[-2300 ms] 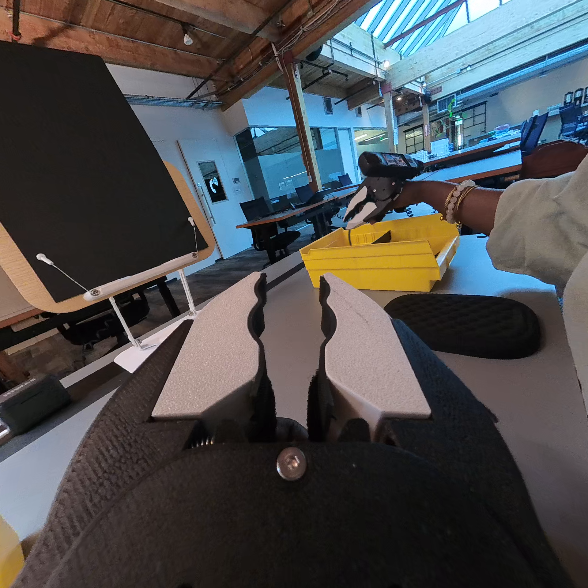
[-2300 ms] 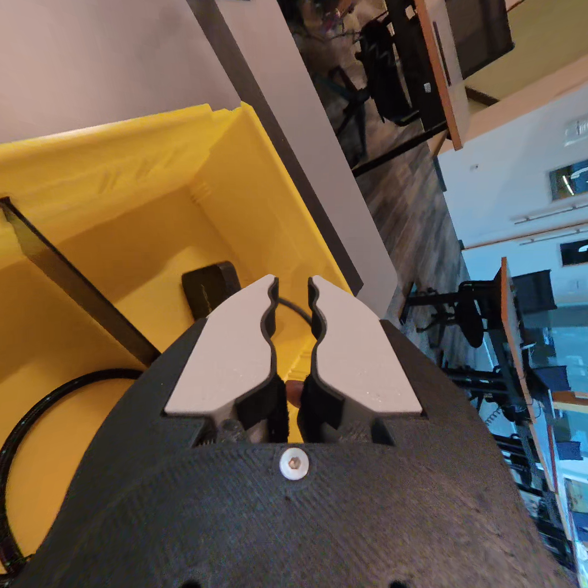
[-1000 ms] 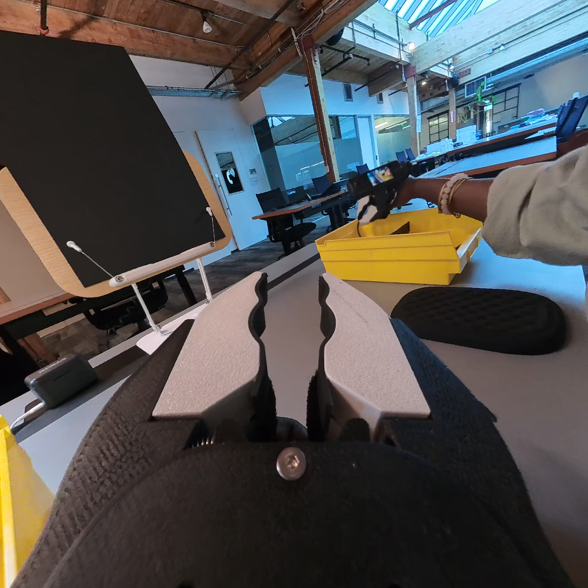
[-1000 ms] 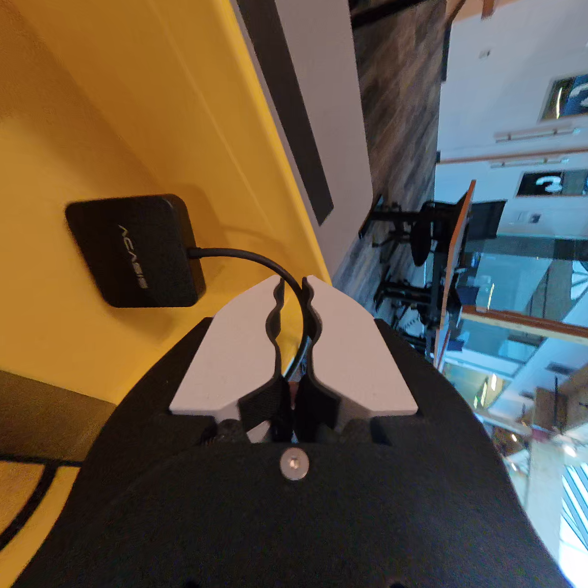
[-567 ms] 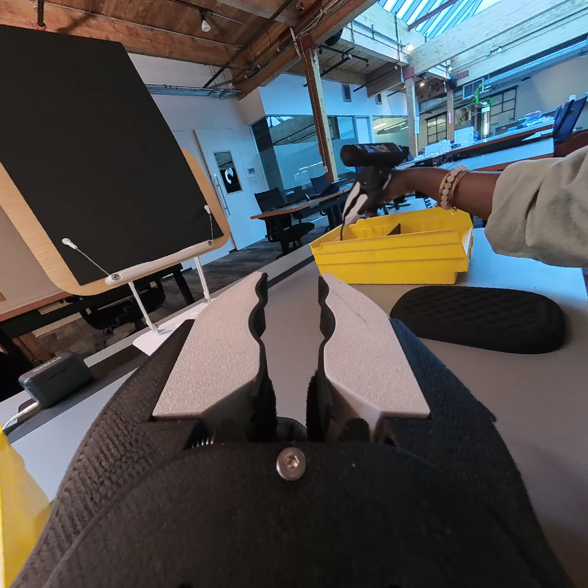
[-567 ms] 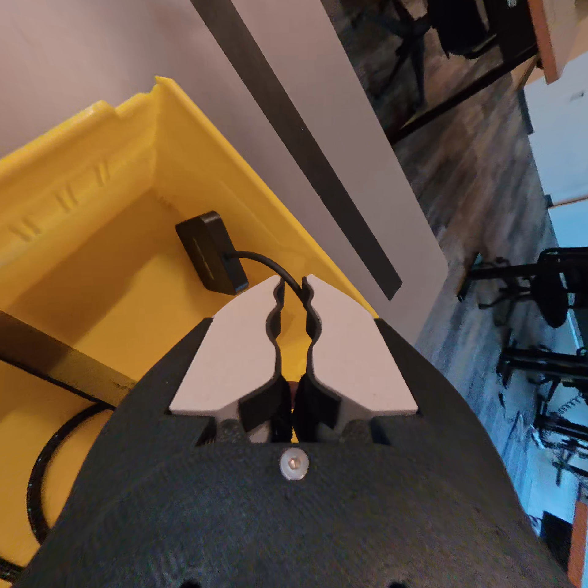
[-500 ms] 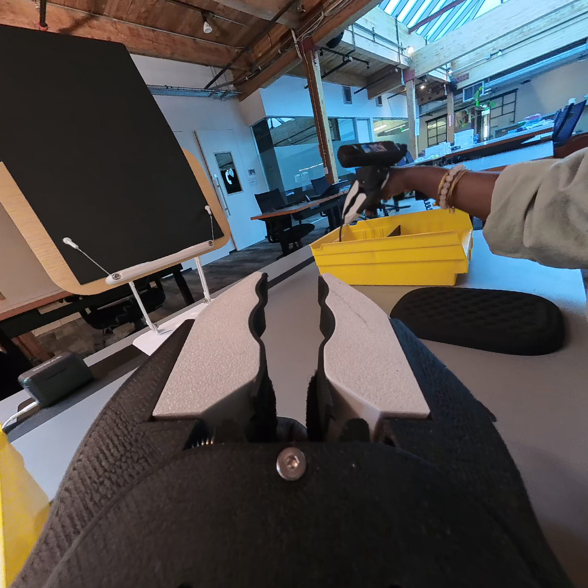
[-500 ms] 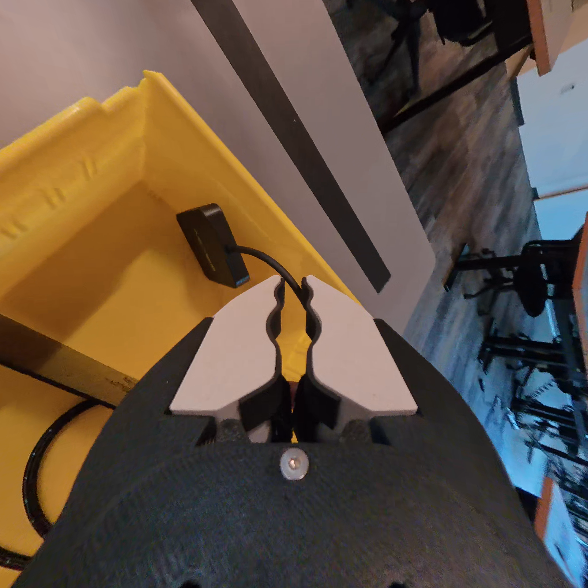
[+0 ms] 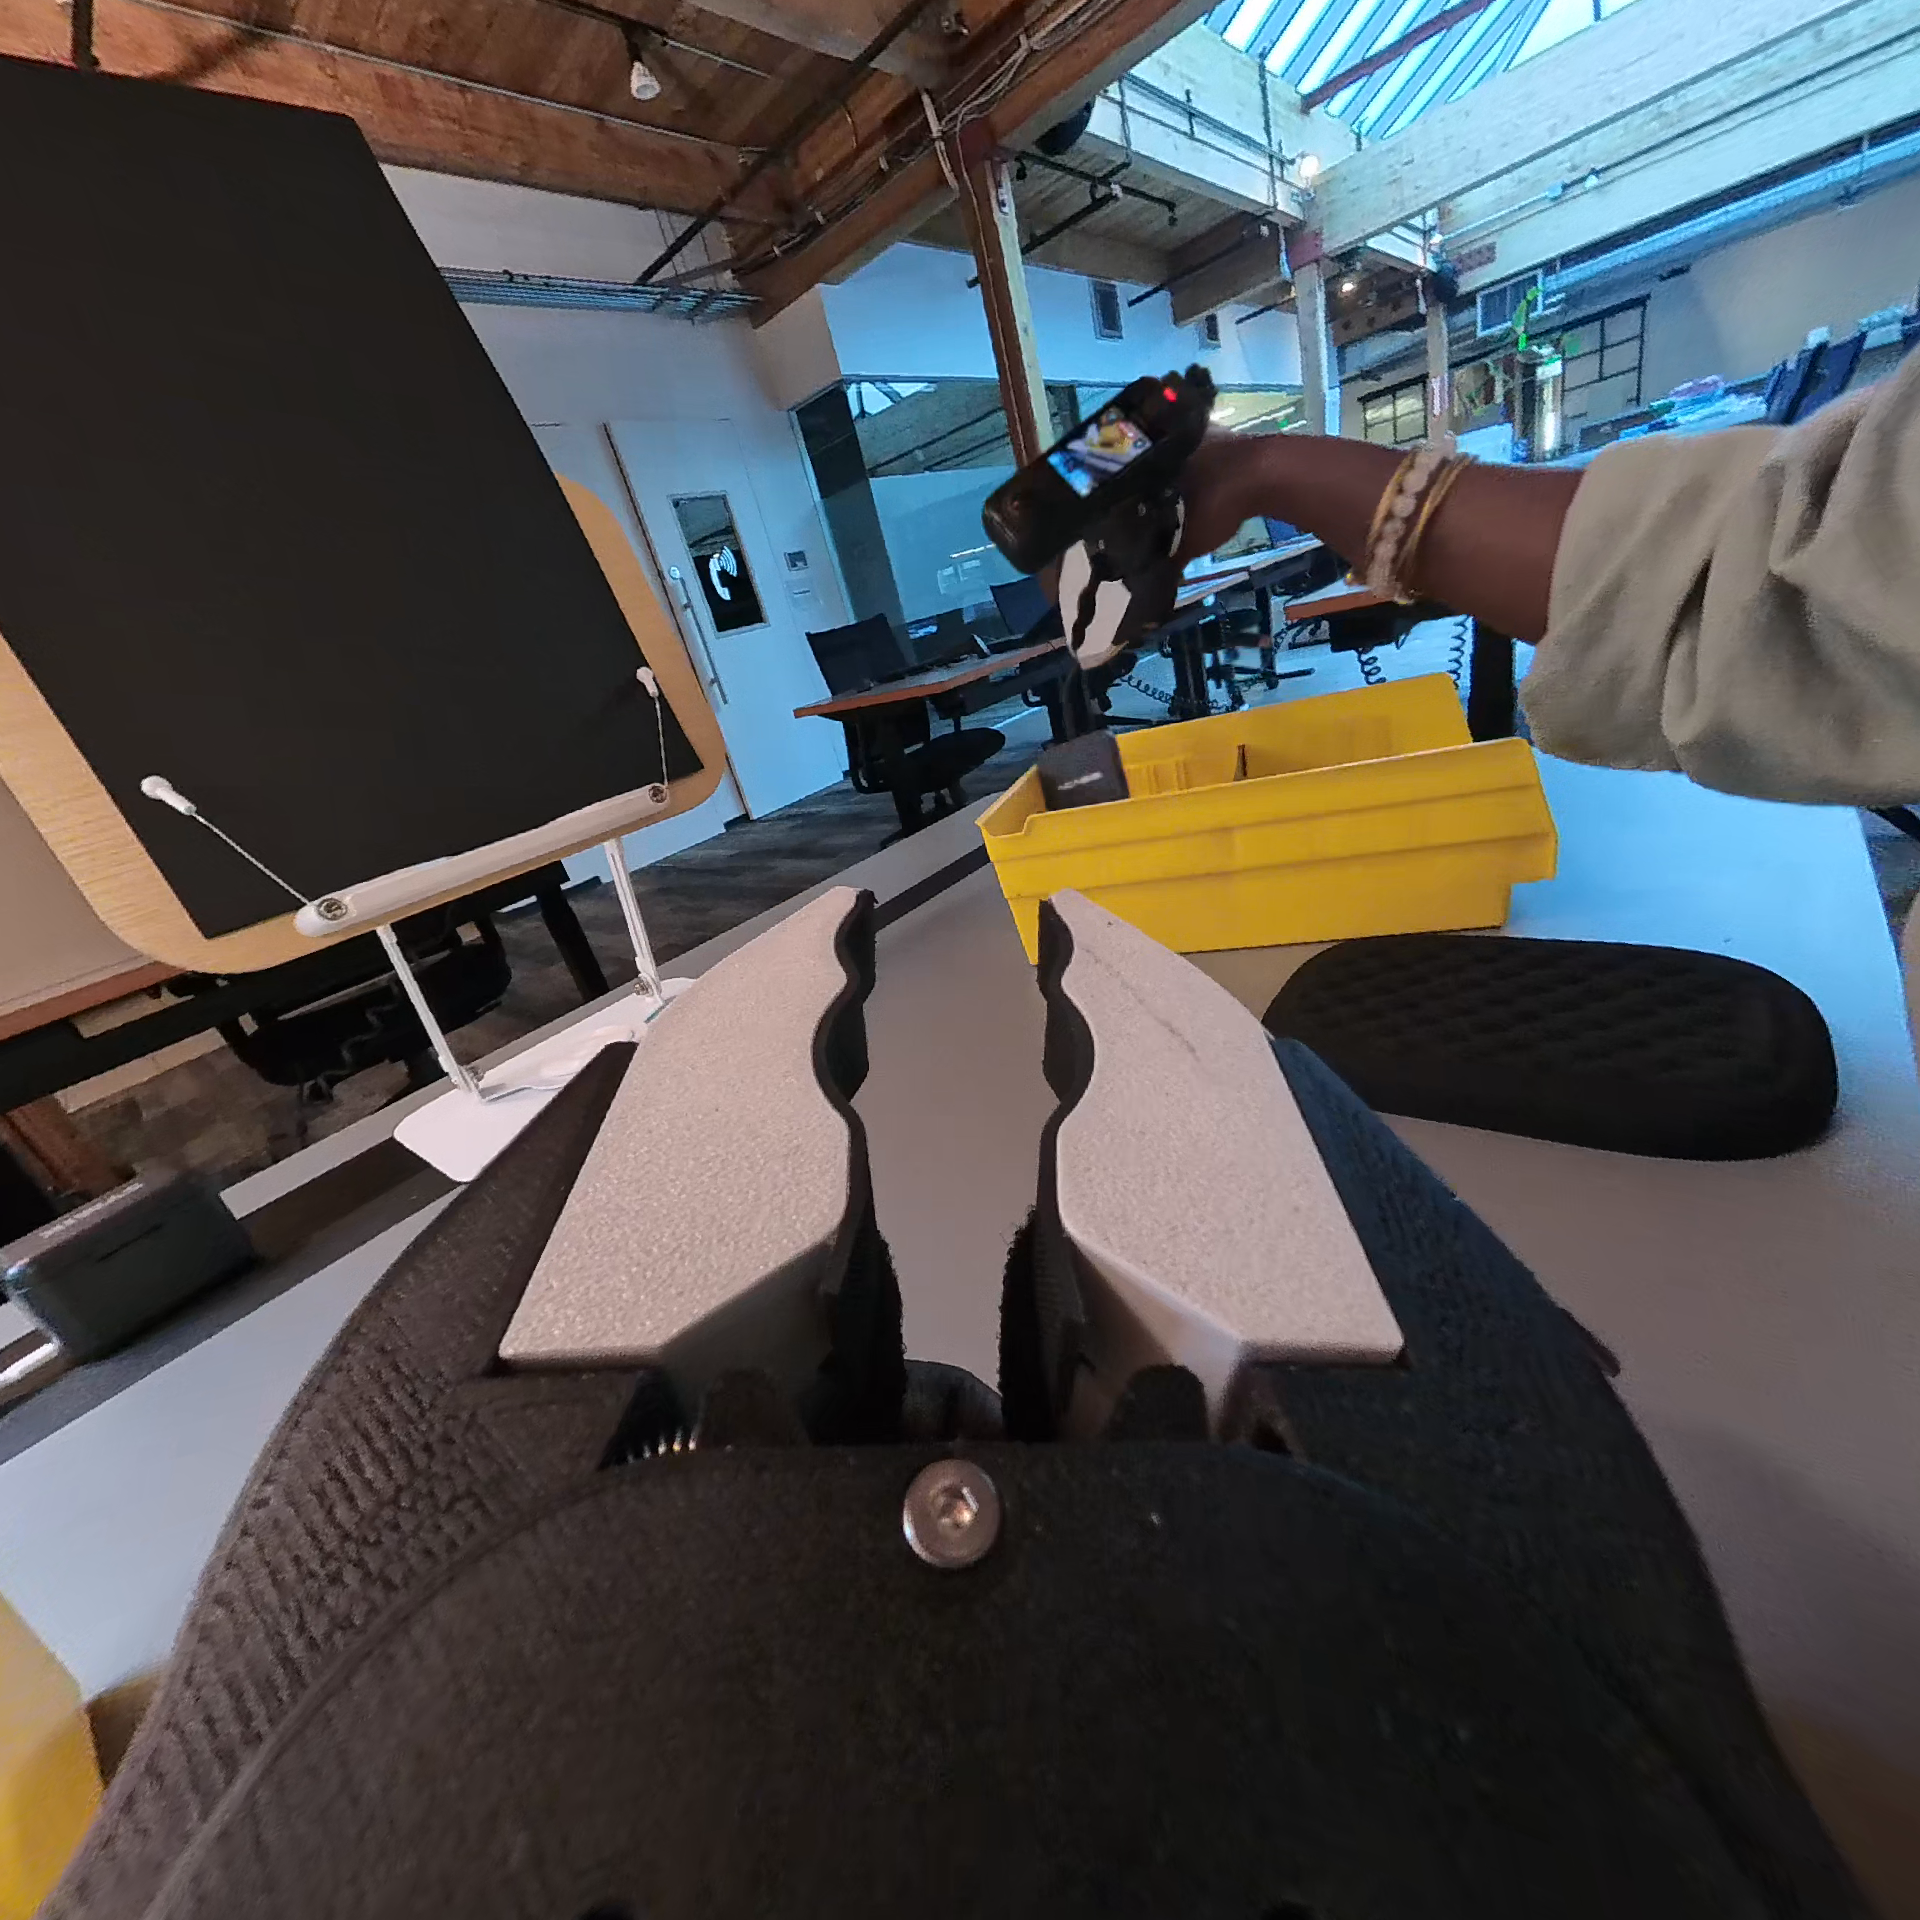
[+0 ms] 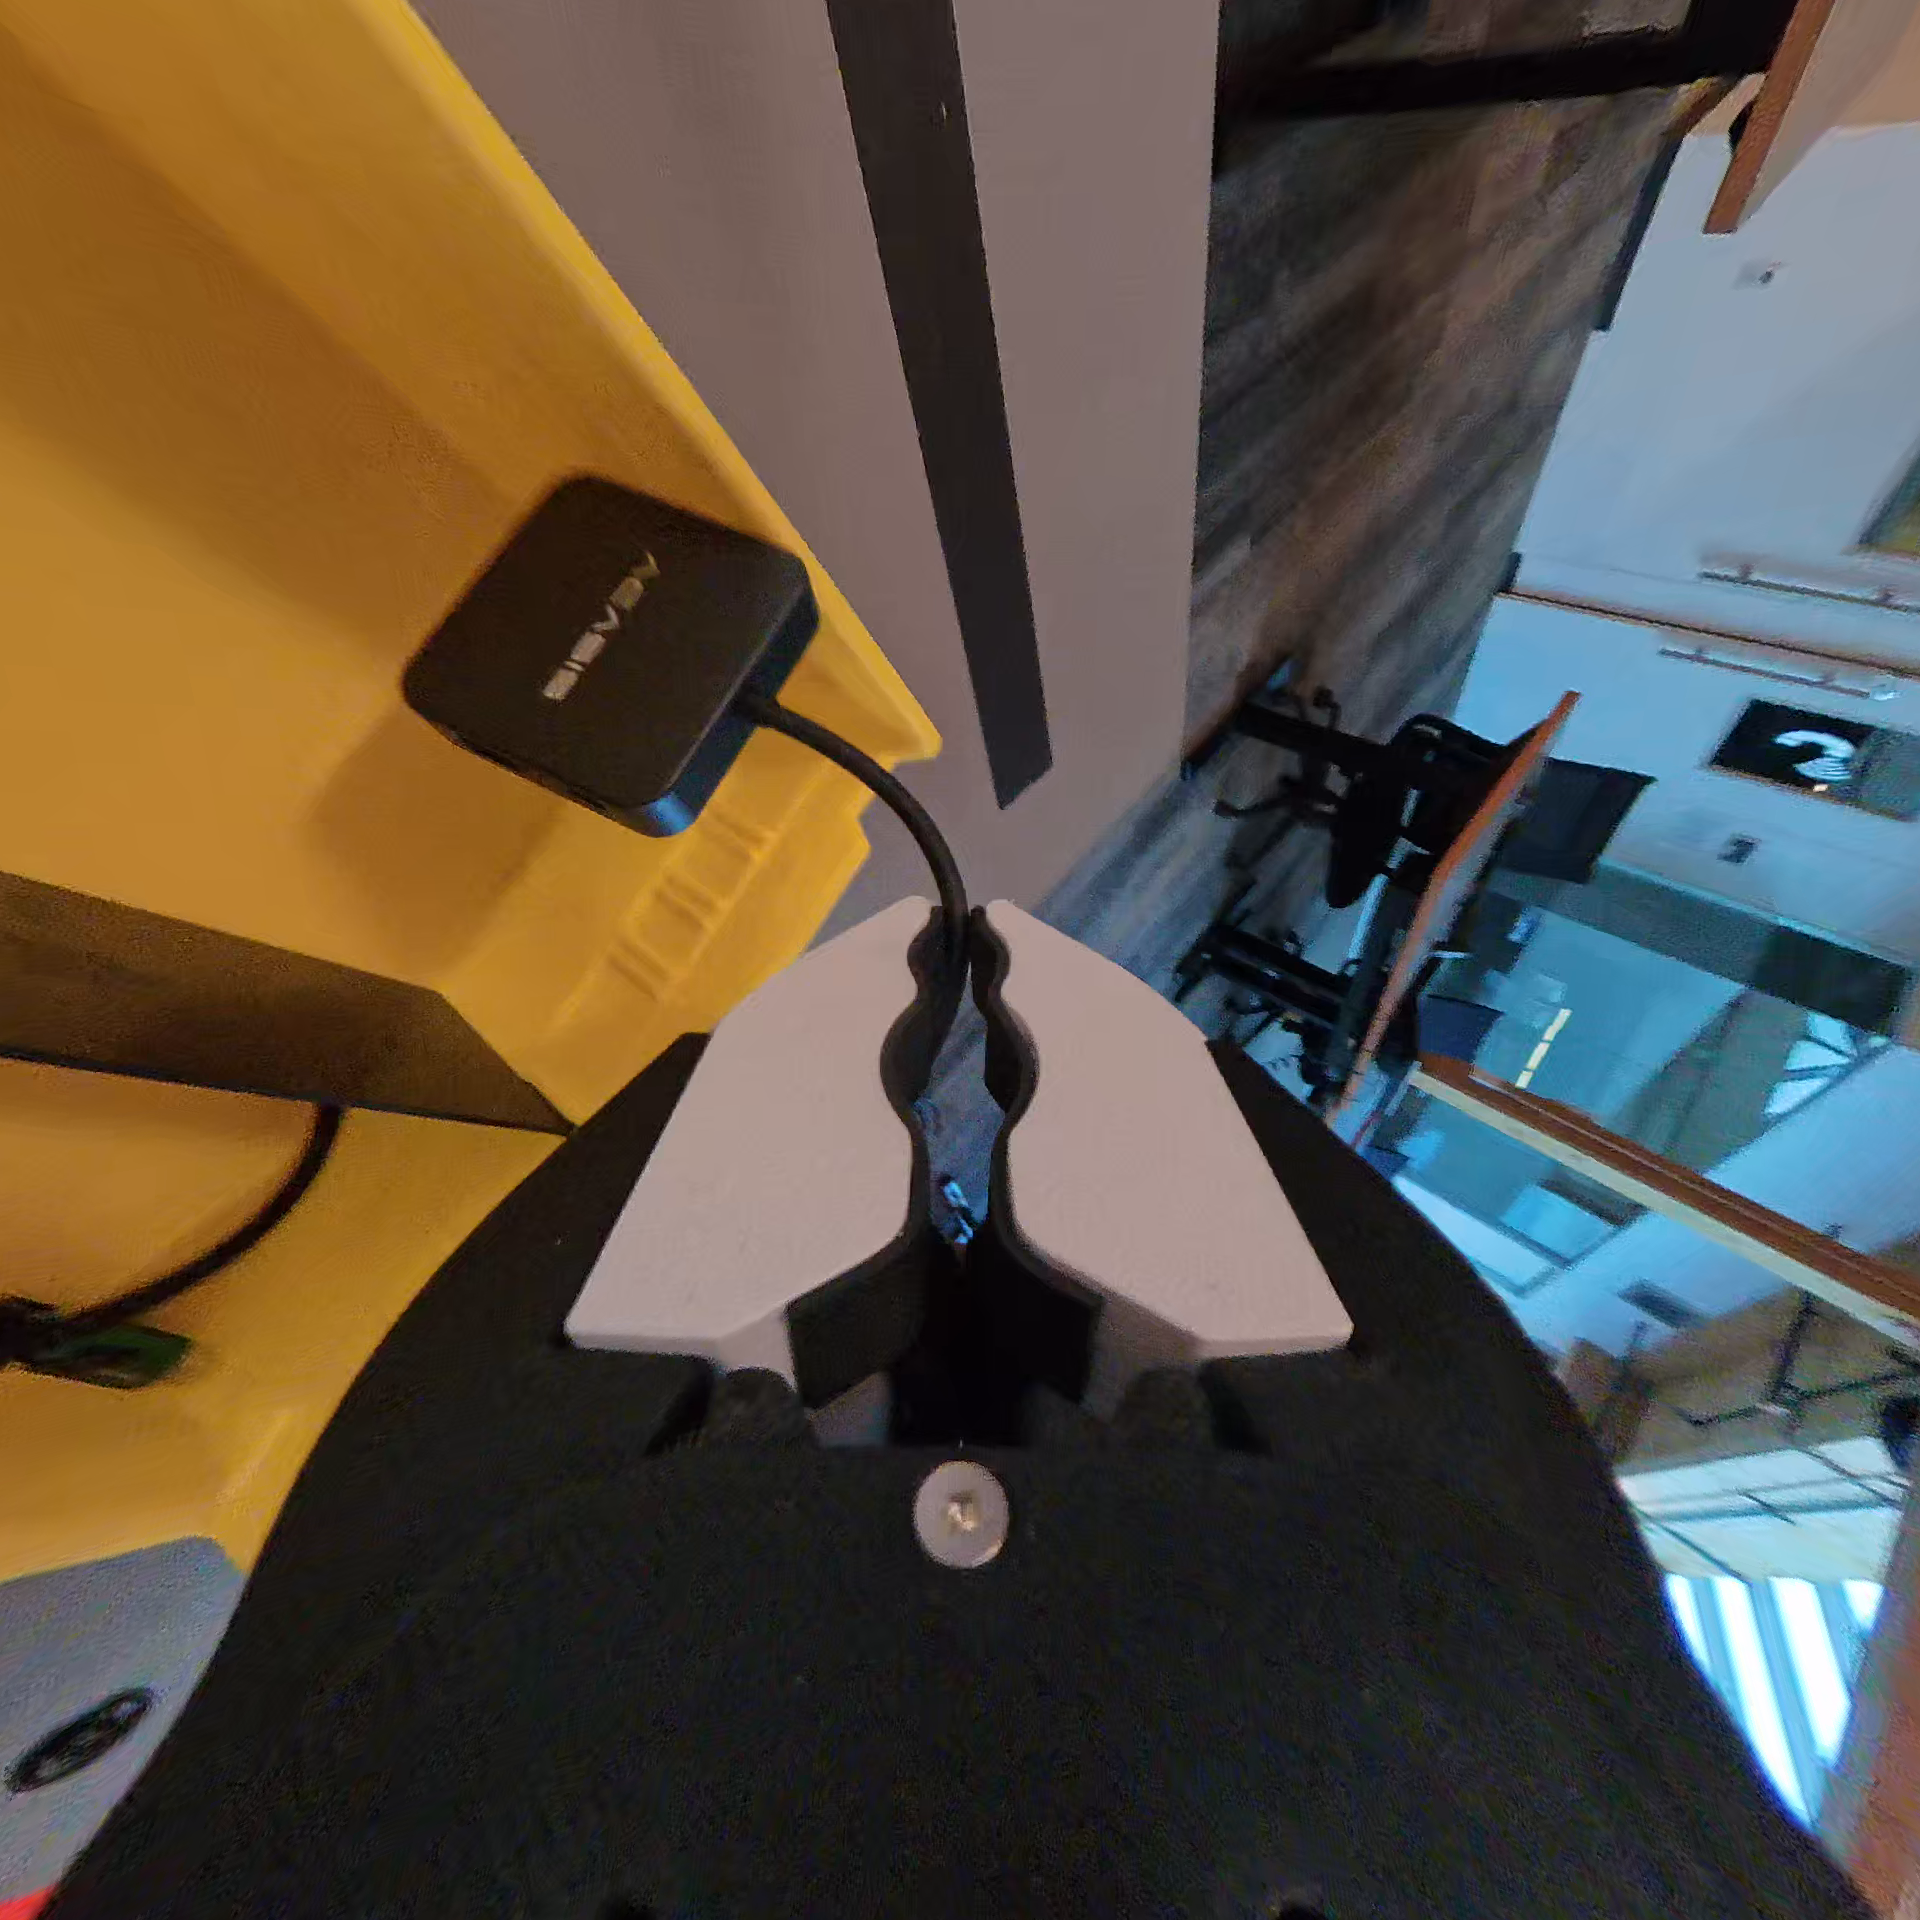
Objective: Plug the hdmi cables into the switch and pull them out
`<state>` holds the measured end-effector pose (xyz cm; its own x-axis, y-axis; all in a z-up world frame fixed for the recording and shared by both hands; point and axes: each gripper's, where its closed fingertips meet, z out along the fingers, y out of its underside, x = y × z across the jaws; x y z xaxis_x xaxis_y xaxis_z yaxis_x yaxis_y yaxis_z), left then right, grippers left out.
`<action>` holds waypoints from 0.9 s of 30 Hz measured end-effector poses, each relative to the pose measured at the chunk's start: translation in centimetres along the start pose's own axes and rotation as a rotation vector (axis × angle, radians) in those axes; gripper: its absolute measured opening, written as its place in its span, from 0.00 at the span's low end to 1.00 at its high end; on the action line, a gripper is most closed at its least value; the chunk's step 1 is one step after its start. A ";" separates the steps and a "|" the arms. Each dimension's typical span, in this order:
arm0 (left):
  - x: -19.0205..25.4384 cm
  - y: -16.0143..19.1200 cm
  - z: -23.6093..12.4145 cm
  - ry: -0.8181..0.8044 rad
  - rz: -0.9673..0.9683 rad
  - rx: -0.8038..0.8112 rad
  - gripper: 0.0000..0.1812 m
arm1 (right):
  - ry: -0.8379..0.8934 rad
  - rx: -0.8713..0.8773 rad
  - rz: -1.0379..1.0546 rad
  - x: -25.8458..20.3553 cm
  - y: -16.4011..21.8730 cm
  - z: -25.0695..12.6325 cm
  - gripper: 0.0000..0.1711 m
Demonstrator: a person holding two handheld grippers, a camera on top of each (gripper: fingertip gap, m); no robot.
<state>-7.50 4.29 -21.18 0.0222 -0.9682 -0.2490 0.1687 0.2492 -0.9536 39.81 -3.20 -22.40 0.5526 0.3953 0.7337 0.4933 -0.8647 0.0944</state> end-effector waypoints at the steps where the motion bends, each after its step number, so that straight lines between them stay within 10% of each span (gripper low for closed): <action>1: 0.0 0.0 -0.1 -0.002 0.002 0.000 0.16 | 0.009 -0.005 -0.019 0.3 0.2 0.0 0.03; 18: -0.2 0.2 -0.3 -0.011 -0.011 0.005 0.16 | -0.177 0.710 -0.181 -5.7 -7.0 -1.7 0.03; 23: -0.5 0.0 -0.8 -0.027 -0.005 -0.001 0.16 | -0.234 0.557 0.012 -7.4 -4.7 3.8 0.03; 27: -0.6 -0.1 -0.7 -0.029 -0.006 -0.002 0.16 | -0.264 0.382 0.139 -8.1 -2.3 5.6 0.22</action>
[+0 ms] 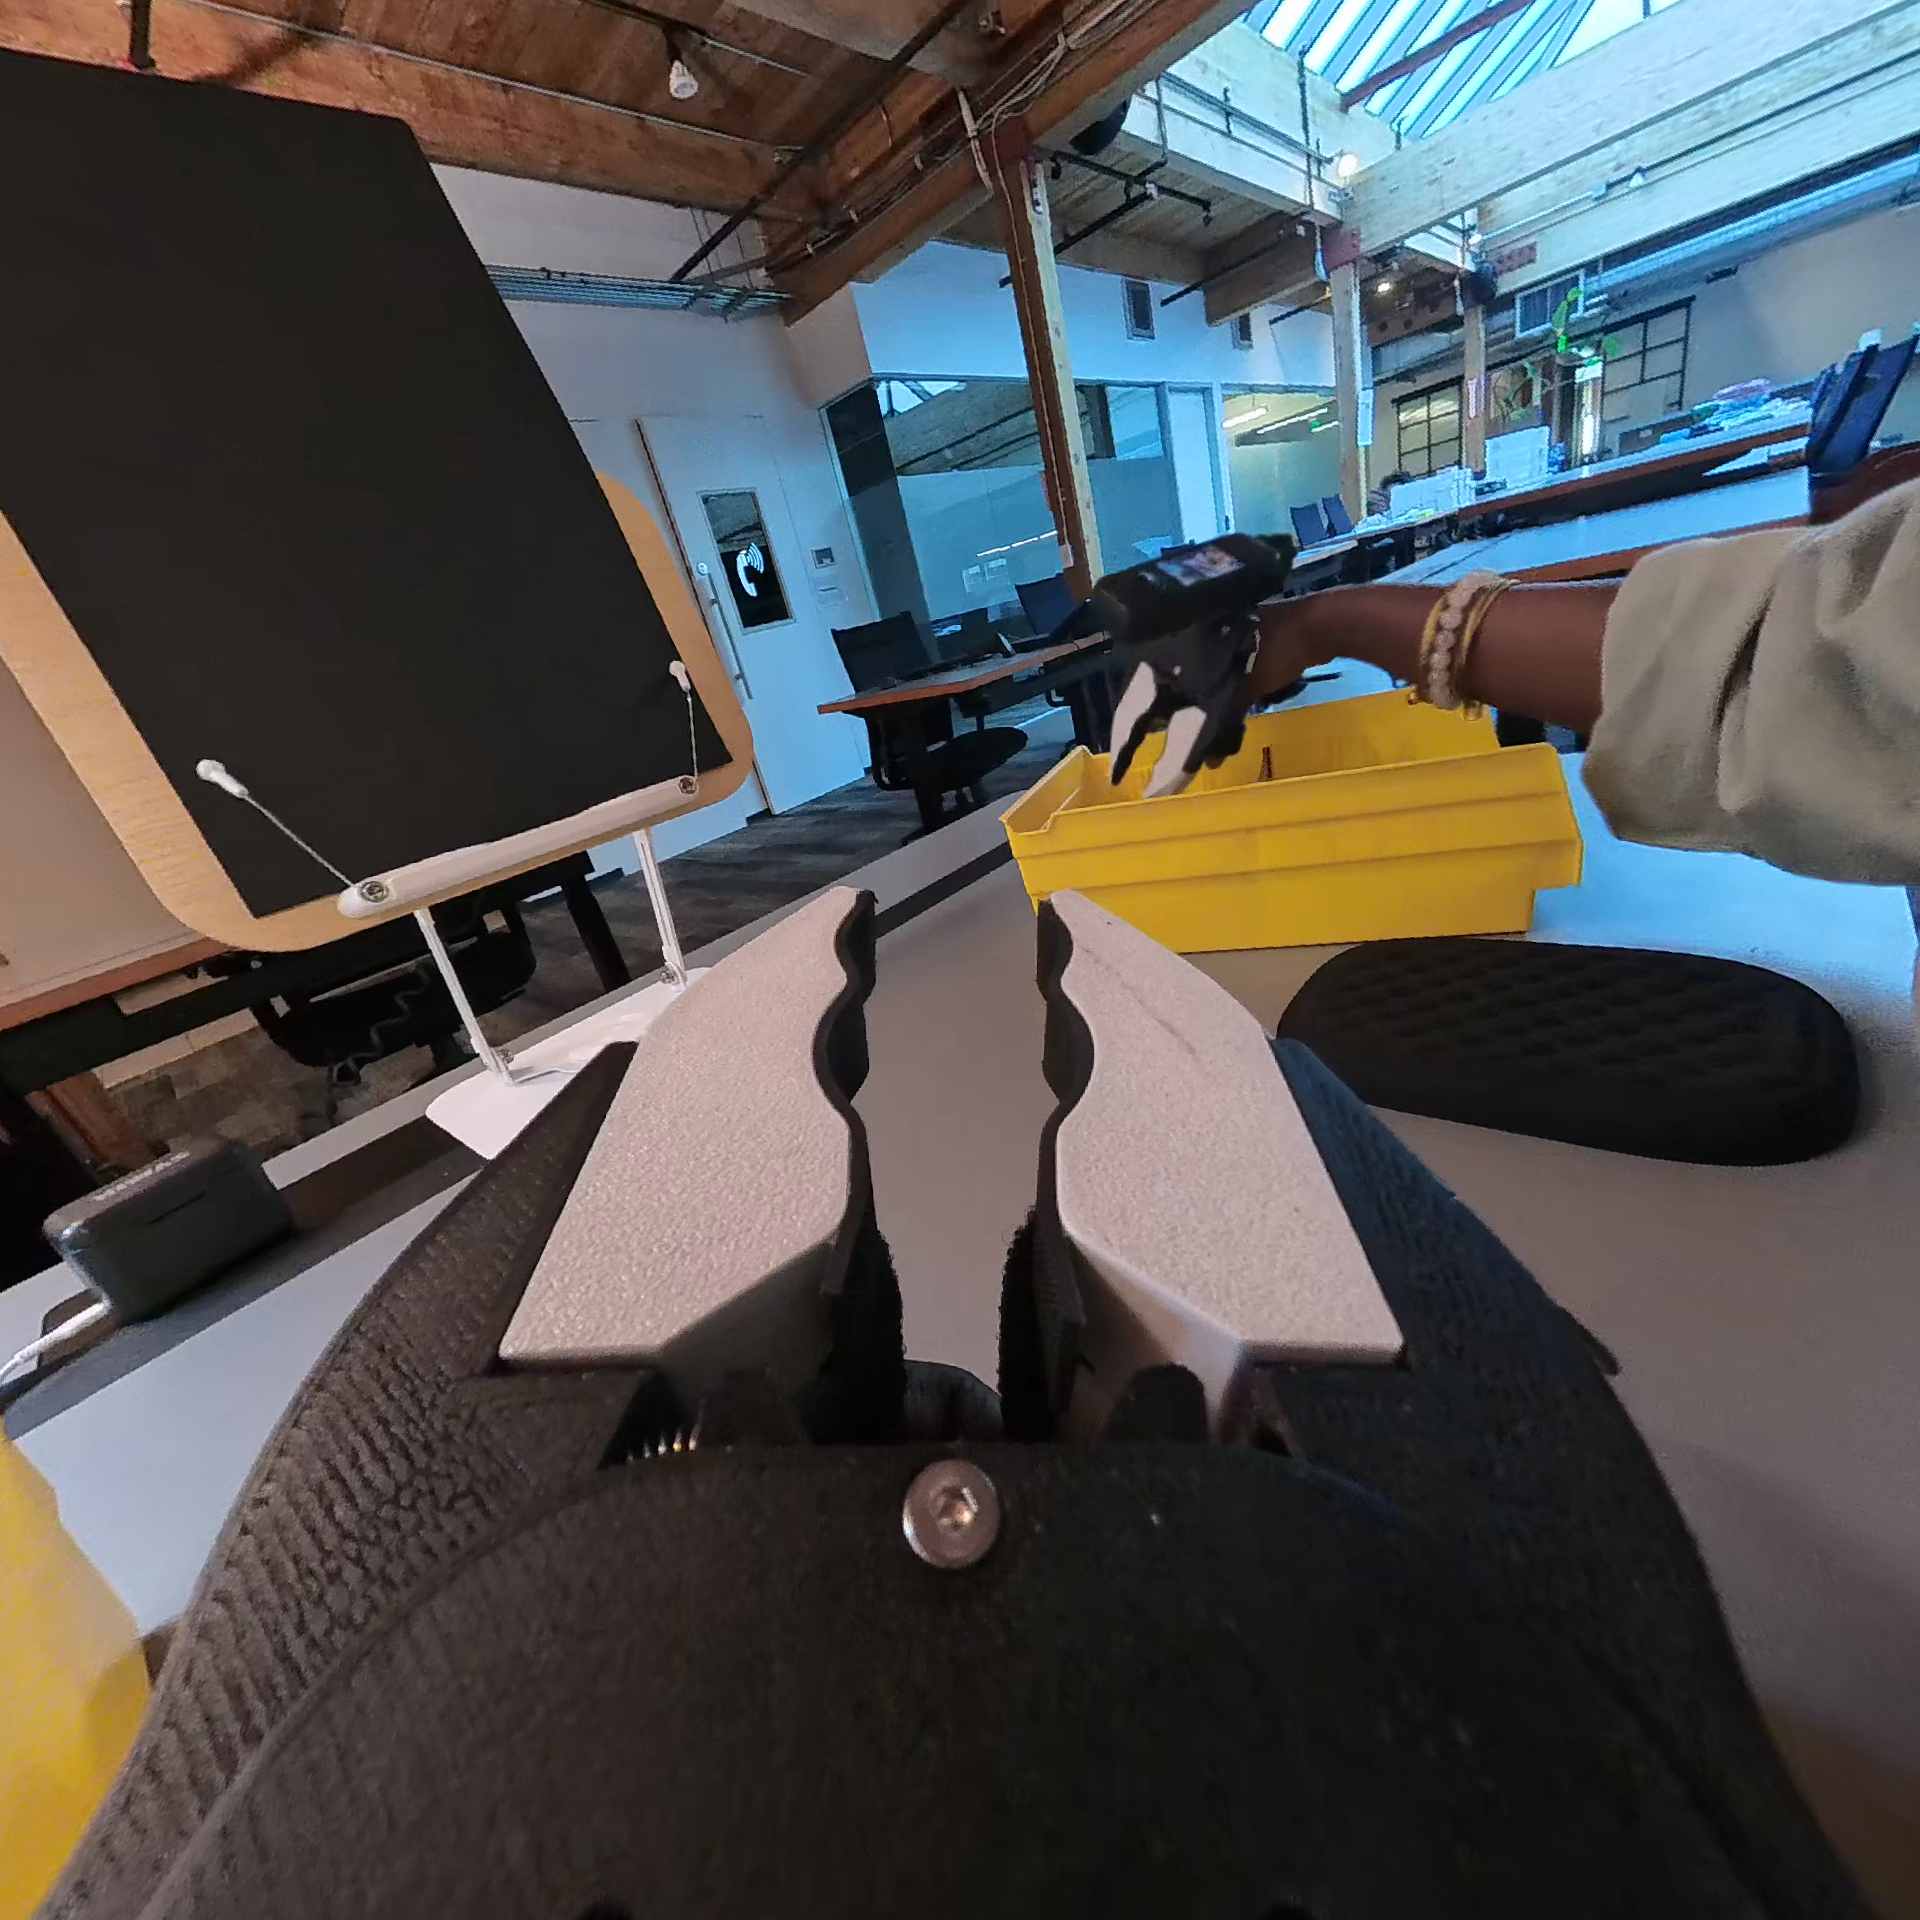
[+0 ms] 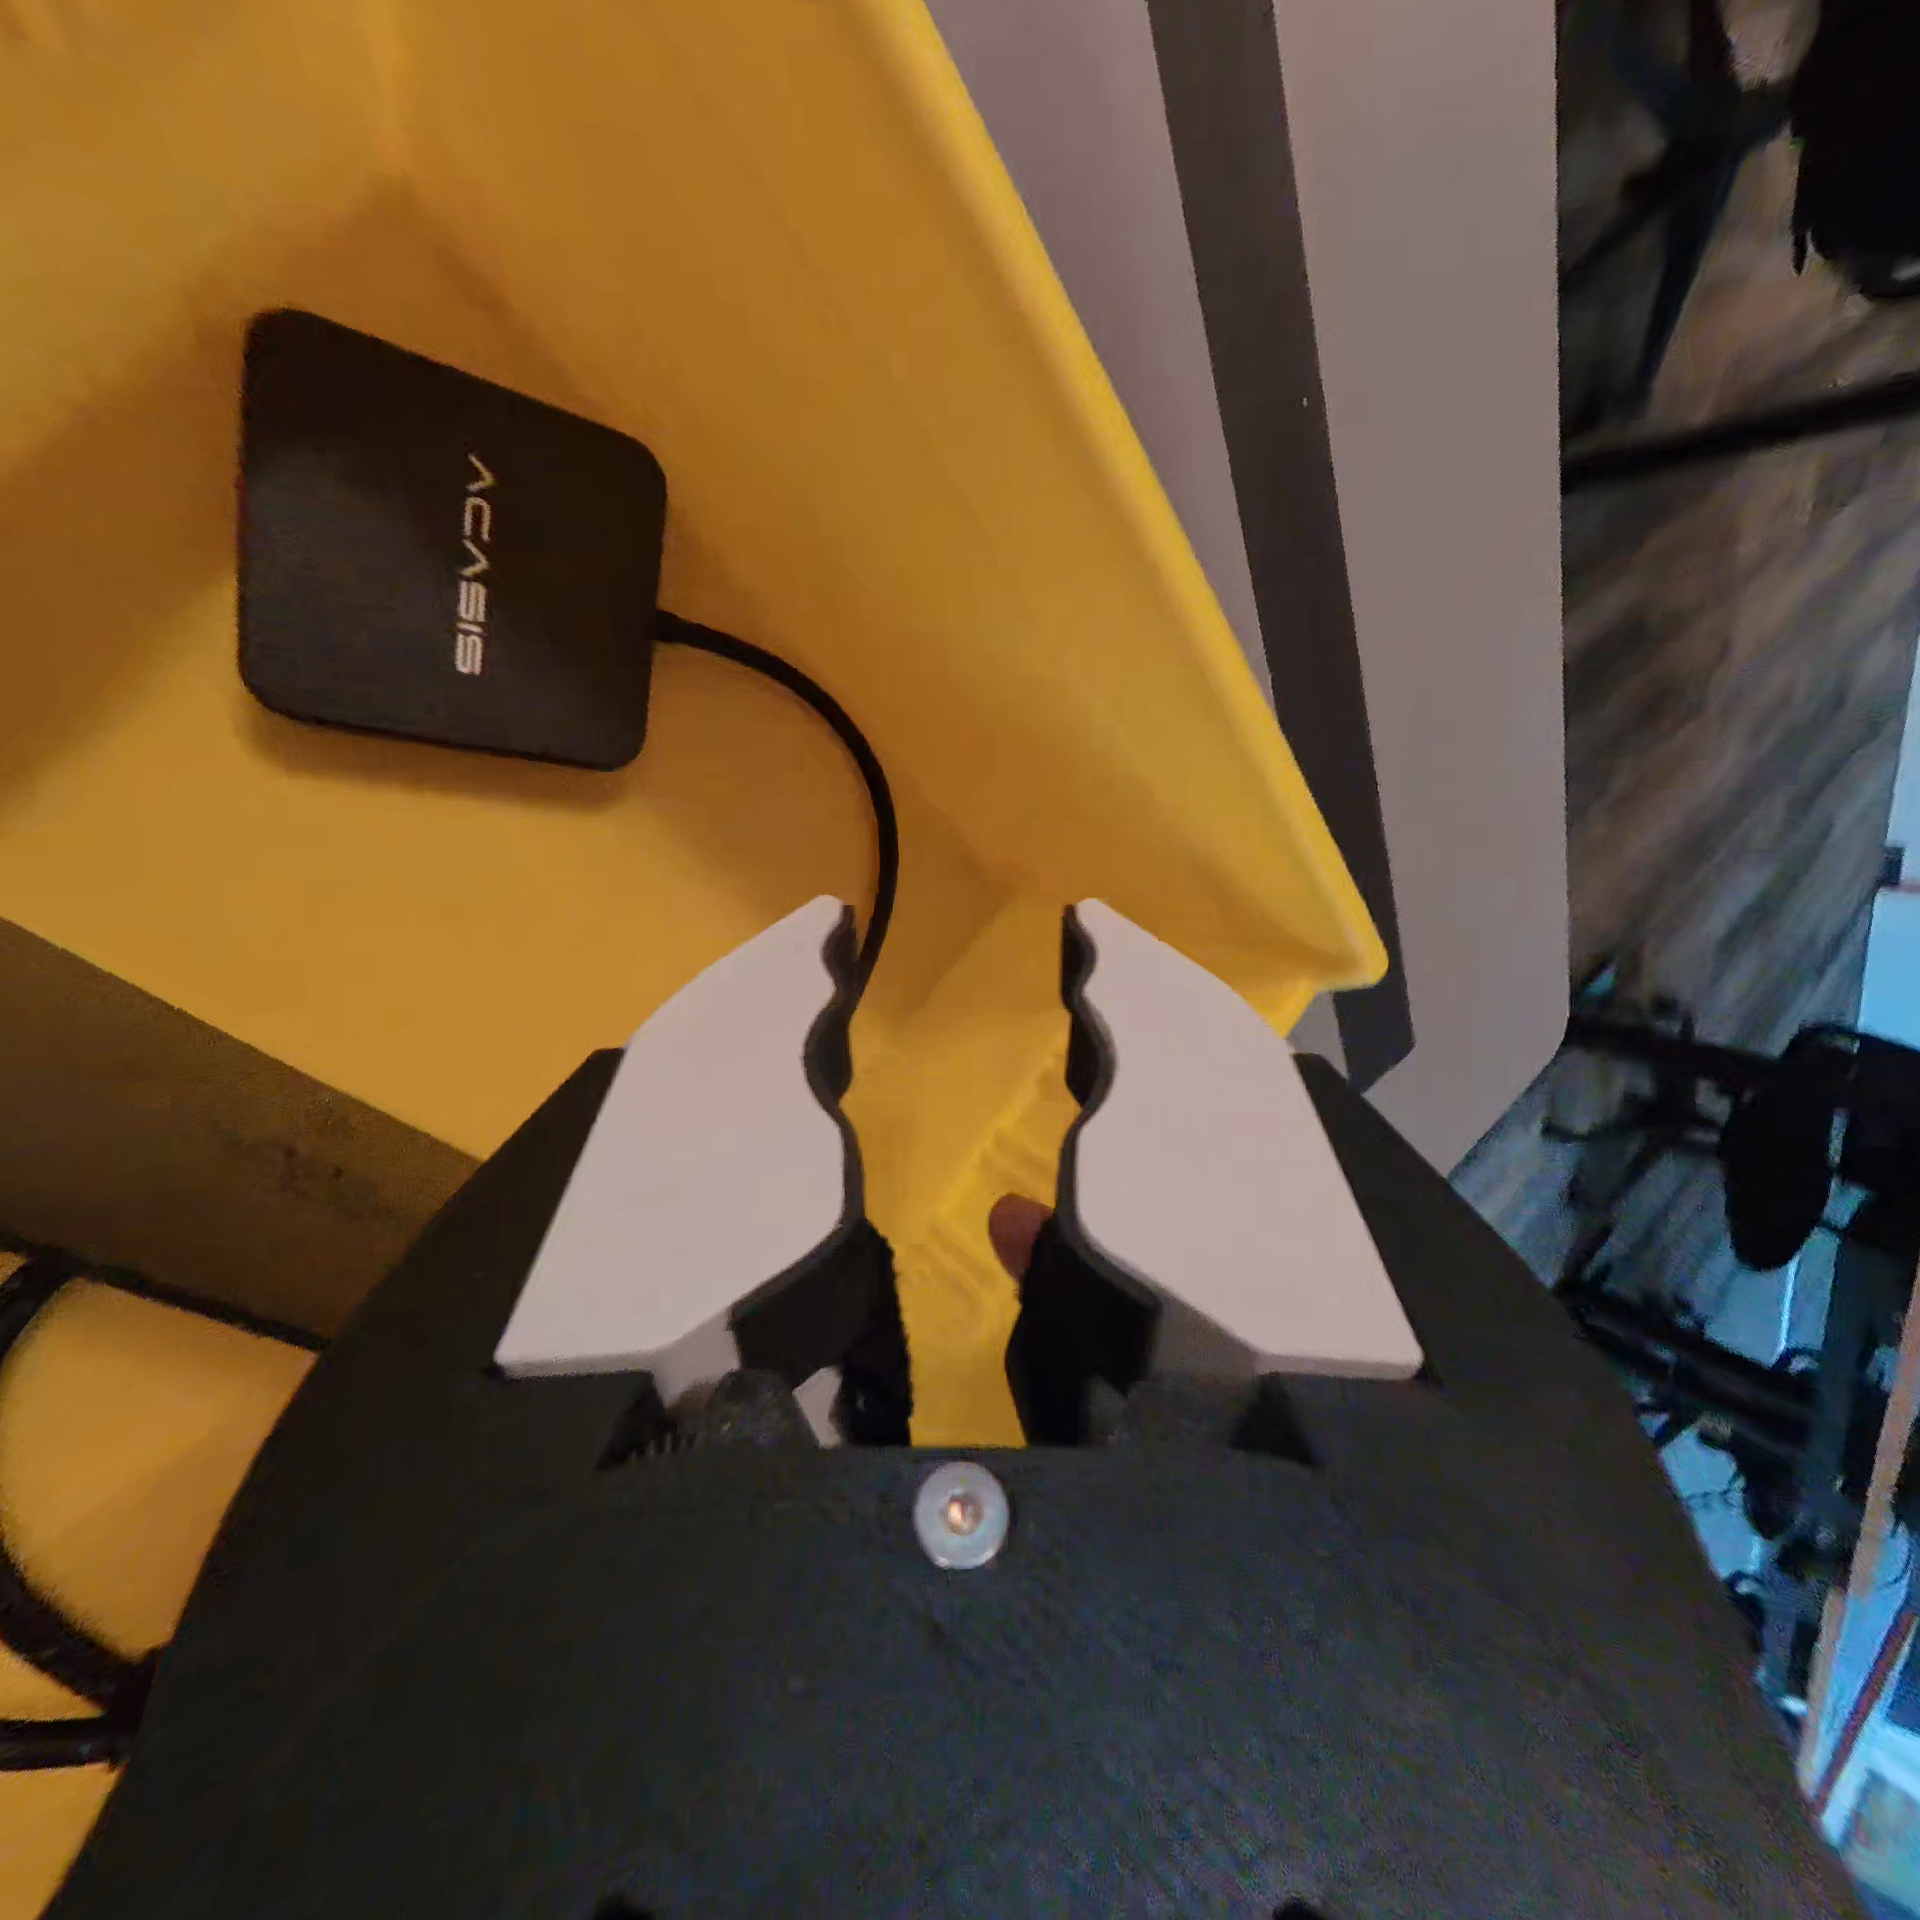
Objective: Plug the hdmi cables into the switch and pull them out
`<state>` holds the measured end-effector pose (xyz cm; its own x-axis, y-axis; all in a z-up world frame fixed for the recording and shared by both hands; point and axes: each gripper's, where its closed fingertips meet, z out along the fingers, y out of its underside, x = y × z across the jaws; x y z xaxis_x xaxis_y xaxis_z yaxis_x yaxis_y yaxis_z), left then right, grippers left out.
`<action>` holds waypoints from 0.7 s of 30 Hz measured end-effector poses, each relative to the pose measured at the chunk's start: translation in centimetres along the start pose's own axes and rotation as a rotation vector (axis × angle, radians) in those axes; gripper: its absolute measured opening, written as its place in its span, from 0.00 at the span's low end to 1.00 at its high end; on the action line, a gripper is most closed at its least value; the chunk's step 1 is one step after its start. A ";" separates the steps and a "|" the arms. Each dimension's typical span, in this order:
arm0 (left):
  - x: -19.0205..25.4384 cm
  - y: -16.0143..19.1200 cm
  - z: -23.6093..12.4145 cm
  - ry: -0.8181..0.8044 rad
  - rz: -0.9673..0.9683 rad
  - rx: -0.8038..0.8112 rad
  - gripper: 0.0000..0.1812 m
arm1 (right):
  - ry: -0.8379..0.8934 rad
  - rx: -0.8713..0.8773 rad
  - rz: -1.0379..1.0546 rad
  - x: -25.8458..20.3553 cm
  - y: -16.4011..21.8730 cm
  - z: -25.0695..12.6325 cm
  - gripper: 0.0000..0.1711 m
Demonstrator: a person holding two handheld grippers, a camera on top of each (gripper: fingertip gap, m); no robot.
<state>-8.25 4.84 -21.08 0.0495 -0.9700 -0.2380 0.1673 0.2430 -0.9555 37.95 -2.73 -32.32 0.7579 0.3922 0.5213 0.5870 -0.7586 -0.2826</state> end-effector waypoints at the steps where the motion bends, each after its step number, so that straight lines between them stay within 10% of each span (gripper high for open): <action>1: 0.0 0.0 0.0 0.001 0.002 -0.004 0.16 | 0.009 0.009 0.033 0.0 -0.1 -0.5 0.26; 11: -0.5 0.6 -0.1 -0.011 -0.016 -0.023 0.16 | -0.181 0.506 0.282 -10.9 -4.1 -12.2 0.51; 17: -0.3 0.5 0.1 0.003 -0.011 -0.024 0.16 | -0.328 0.443 0.533 -20.2 -1.6 -13.9 0.61; 19: -0.2 0.4 0.3 0.009 -0.012 -0.020 0.16 | -0.227 0.345 0.510 -21.6 -0.9 -12.8 0.53; 21: 0.0 0.3 0.5 0.020 -0.016 -0.014 0.16 | -0.008 0.238 0.441 -20.8 0.1 -11.2 0.22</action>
